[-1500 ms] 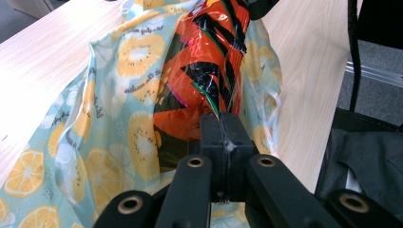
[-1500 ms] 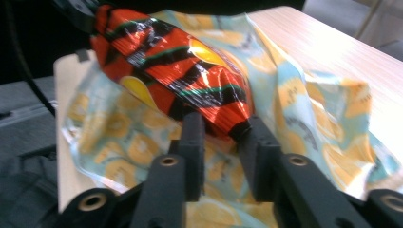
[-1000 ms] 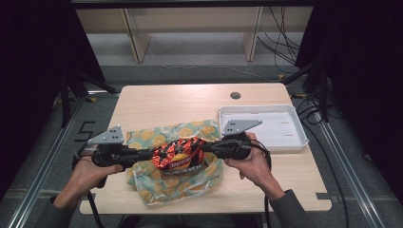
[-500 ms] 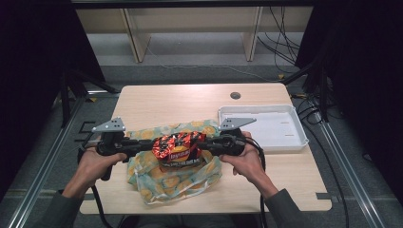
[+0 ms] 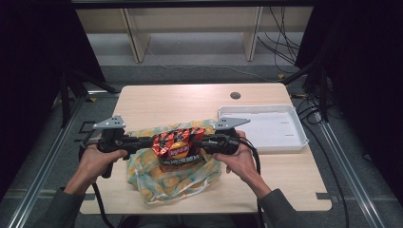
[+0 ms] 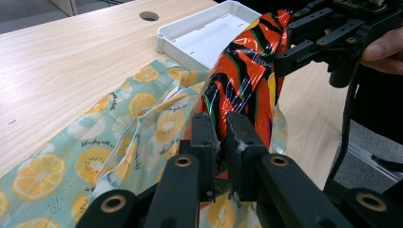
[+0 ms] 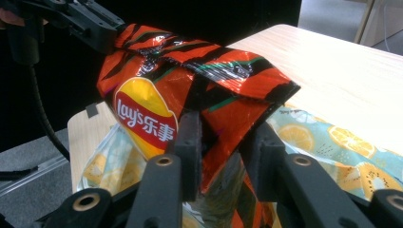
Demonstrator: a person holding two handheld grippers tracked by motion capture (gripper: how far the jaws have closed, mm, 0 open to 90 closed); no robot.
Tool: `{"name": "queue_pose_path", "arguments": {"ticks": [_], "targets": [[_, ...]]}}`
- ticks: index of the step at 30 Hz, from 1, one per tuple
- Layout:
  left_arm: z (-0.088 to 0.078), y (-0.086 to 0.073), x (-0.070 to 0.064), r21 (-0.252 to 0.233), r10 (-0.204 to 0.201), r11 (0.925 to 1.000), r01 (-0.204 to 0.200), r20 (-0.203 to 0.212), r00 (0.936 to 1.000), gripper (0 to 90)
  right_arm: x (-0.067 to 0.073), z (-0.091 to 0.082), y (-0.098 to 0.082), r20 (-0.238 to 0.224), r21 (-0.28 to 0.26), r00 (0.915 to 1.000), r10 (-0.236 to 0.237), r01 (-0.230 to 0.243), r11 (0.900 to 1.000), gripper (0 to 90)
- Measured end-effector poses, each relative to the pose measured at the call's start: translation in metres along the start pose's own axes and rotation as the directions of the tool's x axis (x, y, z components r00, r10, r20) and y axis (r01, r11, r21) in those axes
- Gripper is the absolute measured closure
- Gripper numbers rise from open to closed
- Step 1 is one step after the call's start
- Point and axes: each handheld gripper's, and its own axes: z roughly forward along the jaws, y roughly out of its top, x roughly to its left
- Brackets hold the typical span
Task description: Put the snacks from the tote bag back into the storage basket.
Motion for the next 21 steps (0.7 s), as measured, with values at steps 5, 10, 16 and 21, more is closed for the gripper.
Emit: {"name": "queue_pose_path", "arguments": {"ticks": [5,10,16,21], "targets": [[0.002,-0.001,0.0,-0.005,0.002,1.0,-0.002,-0.01,0.9999,80.4,-0.004,0.002,0.0,-0.016,-0.019,0.9998,0.014,-0.014,1.0,80.7],[0.002,-0.002,0.0,-0.004,0.01,0.9999,-0.01,-0.002,1.0,77.7,-0.006,0.005,-0.001,-0.021,-0.04,0.9996,0.021,-0.022,0.999,87.6],[-0.004,-0.002,0.0,-0.025,0.008,0.9996,-0.008,-0.027,0.9996,65.9,-0.004,0.005,-0.001,-0.019,-0.044,0.9945,0.103,-0.104,0.994,90.0],[-0.016,-0.014,-0.008,-0.032,0.017,0.9993,-0.021,-0.099,0.9949,45.5,-0.006,0.006,-0.003,-0.044,-0.076,0.9875,0.151,-0.154,0.985,90.0]]}}
